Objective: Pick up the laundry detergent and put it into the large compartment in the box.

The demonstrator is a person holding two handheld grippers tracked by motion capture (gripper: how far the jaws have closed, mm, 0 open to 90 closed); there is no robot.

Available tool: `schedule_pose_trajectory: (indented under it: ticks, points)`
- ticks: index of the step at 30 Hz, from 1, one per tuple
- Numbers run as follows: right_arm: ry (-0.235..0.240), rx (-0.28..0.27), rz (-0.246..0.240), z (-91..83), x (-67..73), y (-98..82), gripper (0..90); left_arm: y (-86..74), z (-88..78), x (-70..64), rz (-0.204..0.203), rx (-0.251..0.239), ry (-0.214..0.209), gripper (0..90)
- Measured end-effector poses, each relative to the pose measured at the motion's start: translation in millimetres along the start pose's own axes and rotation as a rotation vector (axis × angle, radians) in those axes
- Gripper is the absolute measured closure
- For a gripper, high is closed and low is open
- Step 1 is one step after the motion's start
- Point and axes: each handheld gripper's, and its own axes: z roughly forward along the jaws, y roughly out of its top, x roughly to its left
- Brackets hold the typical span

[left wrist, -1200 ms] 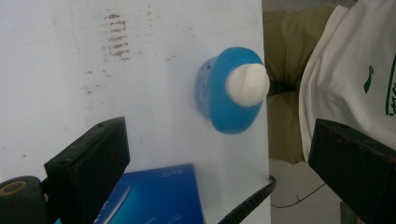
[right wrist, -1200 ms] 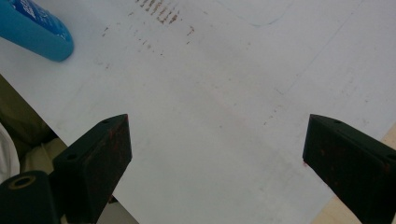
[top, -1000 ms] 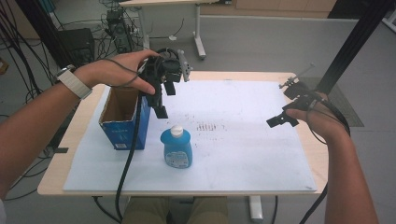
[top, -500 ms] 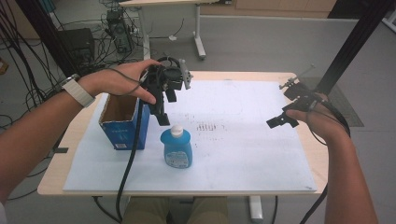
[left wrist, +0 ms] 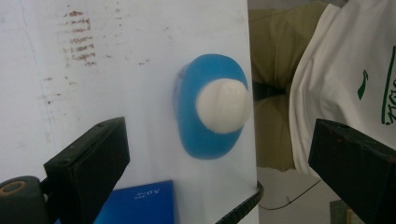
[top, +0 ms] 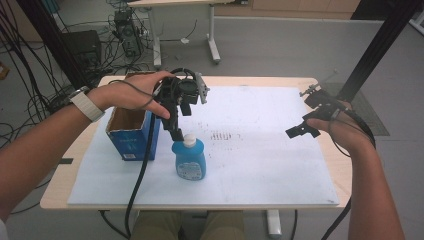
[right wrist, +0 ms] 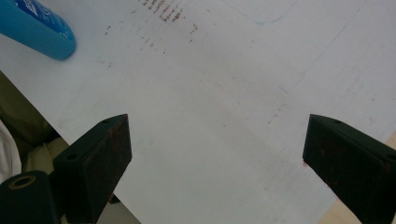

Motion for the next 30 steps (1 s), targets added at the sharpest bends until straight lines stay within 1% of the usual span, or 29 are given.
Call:
schedule_pose_trajectory:
  ticks: [5, 7, 12, 20, 23, 25, 30]
  points:
    - [0.001, 0.0, 0.001, 1.0, -0.6, -1.0, 7.8, 3.4, 7.3, -3.7, 0.007, 0.009, 0.001, 5.7]
    - [0.002, 0.001, 0.001, 1.4, -0.8, -0.9, 7.8, 7.0, 11.1, -6.2, 0.013, 0.021, 0.005, 5.8]
    - [0.003, 0.0, -0.003, 1.3, -0.4, 0.0, 7.8, 10.5, 16.4, -10.0, 0.021, 0.026, 0.012, 5.8]
    - [0.002, 0.0, -0.001, 0.9, -0.2, -0.6, 7.8, 16.3, 25.2, -14.2, 0.031, 0.049, 0.021, 5.9]
    - [0.003, -0.001, -0.001, 1.1, -0.1, -1.1, 7.8, 17.1, 28.5, -15.8, 0.034, 0.053, 0.029, 5.8]
    - [0.003, -0.001, -0.001, 1.0, 0.2, -1.0, 7.8, 16.3, 29.7, -16.6, 0.034, 0.046, 0.032, 5.7]
    - [0.002, -0.002, -0.003, 0.2, 0.4, -0.7, 7.8, 18.6, 33.5, -17.2, 0.043, 0.055, 0.025, 5.4]
